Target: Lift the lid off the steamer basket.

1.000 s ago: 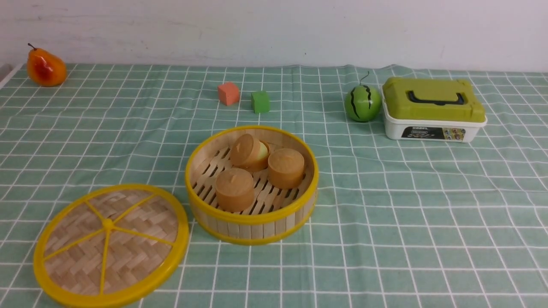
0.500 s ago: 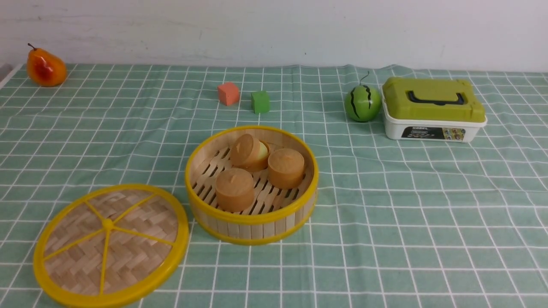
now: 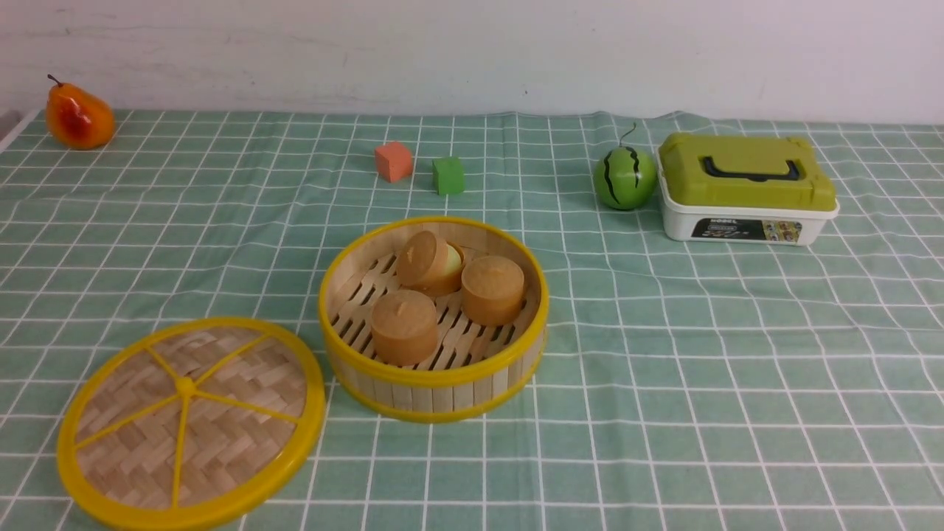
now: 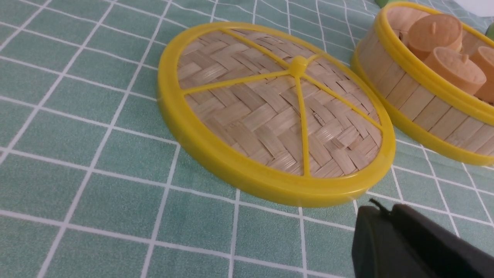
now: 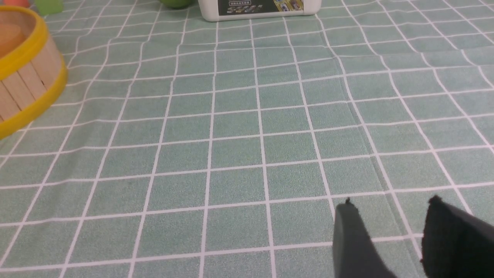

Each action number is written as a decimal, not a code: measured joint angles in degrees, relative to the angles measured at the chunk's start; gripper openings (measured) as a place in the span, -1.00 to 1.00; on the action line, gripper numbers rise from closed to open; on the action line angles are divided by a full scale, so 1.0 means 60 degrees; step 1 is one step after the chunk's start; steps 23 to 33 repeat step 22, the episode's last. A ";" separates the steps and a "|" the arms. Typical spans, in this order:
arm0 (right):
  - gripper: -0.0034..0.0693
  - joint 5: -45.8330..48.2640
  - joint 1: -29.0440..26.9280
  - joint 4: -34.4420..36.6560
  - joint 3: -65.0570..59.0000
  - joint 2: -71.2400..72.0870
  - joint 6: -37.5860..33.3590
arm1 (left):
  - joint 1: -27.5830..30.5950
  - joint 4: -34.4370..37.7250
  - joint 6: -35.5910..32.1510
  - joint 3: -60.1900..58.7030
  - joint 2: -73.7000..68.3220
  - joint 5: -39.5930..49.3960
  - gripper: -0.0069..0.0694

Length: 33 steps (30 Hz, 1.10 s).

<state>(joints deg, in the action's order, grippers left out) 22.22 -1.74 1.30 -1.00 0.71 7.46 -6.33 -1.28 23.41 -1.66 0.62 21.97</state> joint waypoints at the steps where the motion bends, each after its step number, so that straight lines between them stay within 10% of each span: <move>1: -0.24 0.0000 0.0000 0.0000 0.0000 0.0000 0.0000 | 0.0000 0.0000 0.0000 0.0000 0.0000 0.0000 -0.72; 33: -0.24 0.0000 0.0000 0.0000 0.0000 0.0000 0.0000 | 0.0000 0.0000 0.0000 0.0000 0.0000 0.0000 -0.67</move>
